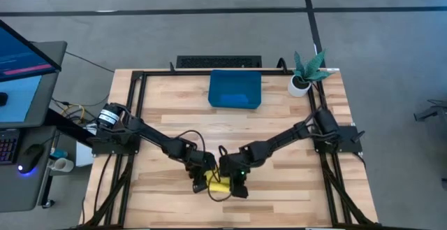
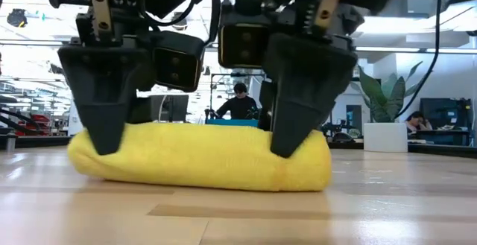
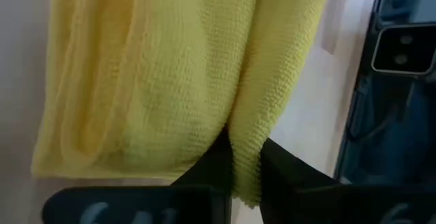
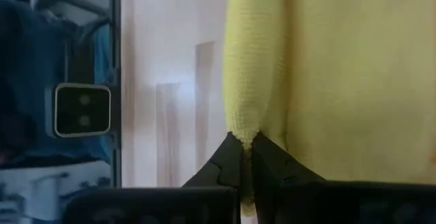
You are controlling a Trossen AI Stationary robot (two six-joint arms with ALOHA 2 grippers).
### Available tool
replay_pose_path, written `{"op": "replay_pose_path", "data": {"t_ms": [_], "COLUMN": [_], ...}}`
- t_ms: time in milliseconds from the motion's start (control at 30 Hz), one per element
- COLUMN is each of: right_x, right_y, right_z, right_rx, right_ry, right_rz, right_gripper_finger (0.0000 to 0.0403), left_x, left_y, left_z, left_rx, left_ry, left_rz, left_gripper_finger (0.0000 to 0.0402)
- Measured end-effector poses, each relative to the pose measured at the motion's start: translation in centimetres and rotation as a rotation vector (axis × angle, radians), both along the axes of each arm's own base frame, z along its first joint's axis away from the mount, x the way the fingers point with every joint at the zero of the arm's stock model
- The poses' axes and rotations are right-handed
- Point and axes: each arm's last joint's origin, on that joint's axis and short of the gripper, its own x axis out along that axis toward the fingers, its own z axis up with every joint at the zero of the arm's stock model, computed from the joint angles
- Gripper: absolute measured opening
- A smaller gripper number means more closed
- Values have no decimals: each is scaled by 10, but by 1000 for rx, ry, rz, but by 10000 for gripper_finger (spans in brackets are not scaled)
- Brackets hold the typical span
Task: Roll microfiber towels into tight, uniform cylinder then place into a basket
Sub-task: Roll the yellow microfiber cloth
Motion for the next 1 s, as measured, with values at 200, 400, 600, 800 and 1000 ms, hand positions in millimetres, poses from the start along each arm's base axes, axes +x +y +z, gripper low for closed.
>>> {"op": "replay_pose_path", "data": {"t_ms": [200,400,600,800,1000], "right_x": [7,12,12,12,12], "right_y": [-23,-39,-43,-40,-40], "right_z": [0,-1,-1,-1,-1], "right_rx": [61,92,94,88,75], "right_ry": [74,140,159,159,135], "right_rz": [-105,-214,-243,-244,-216], "right_gripper_finger": [27,27,24,28,25], "left_x": [-2,-2,-2,-2,-2], "left_y": [0,0,1,1,0], "left_z": [0,-1,-1,-1,0], "left_rx": [-36,-18,35,62,64], "left_ry": [25,28,-6,-48,-60], "left_rz": [-17,-9,-24,-82,-97], "left_gripper_finger": [40,42,47,92,142]}}
